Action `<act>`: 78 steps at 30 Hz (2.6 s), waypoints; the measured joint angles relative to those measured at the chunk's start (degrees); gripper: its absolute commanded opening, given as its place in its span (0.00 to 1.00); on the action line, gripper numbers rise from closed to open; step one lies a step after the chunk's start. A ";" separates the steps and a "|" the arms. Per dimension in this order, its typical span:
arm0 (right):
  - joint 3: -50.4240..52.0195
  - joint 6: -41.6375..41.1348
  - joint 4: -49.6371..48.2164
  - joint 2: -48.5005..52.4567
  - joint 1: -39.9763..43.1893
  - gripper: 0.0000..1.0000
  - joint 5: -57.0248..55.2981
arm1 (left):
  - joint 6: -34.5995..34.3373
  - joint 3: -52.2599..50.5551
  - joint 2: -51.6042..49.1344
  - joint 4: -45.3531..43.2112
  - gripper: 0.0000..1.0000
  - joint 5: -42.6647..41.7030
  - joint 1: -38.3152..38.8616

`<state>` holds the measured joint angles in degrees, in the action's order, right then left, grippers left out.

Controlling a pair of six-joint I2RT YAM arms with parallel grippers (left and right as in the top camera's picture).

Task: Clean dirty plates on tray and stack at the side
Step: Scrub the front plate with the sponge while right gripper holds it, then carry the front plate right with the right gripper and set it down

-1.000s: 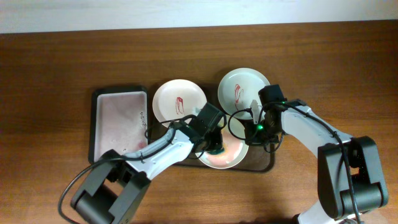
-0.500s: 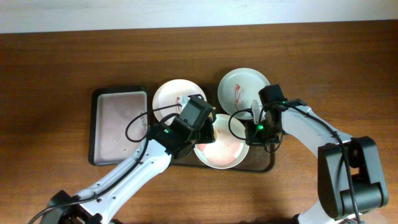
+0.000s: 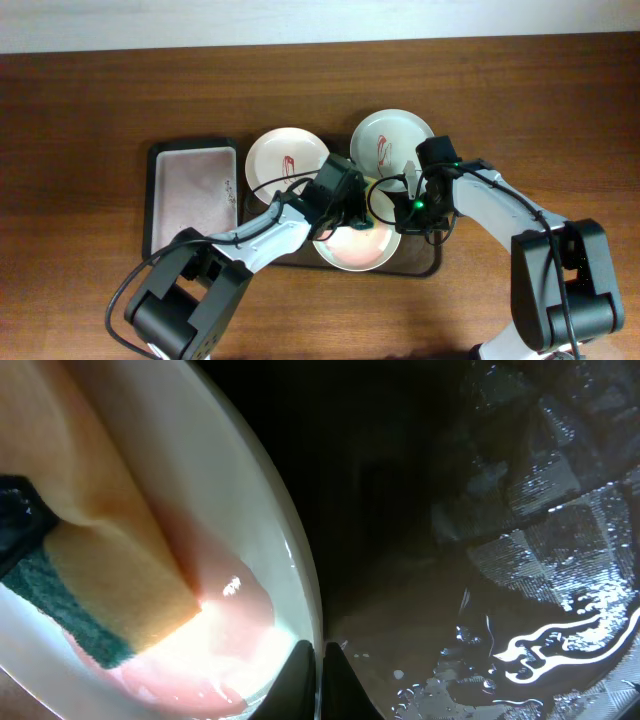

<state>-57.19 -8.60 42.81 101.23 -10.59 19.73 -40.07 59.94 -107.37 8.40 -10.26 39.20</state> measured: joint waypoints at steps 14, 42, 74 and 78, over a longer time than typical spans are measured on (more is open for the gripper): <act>0.00 0.09 0.48 0.00 -0.02 0.04 0.68 | 2.89 0.59 5.99 14.49 0.00 -4.31 -2.75; 0.00 0.04 0.63 0.02 -0.02 0.05 0.72 | -4.96 2.12 1.97 16.83 0.00 3.08 2.56; 2.38 -0.24 1.75 -0.13 0.00 0.04 3.10 | 17.90 0.57 22.12 38.60 0.00 12.22 -17.16; 0.63 -0.24 5.66 -3.43 0.00 0.04 1.09 | 19.78 0.57 22.12 39.08 0.00 12.22 -17.20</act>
<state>-56.55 -8.84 48.47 97.80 -10.59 20.82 -20.29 60.51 -85.25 47.48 1.96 22.00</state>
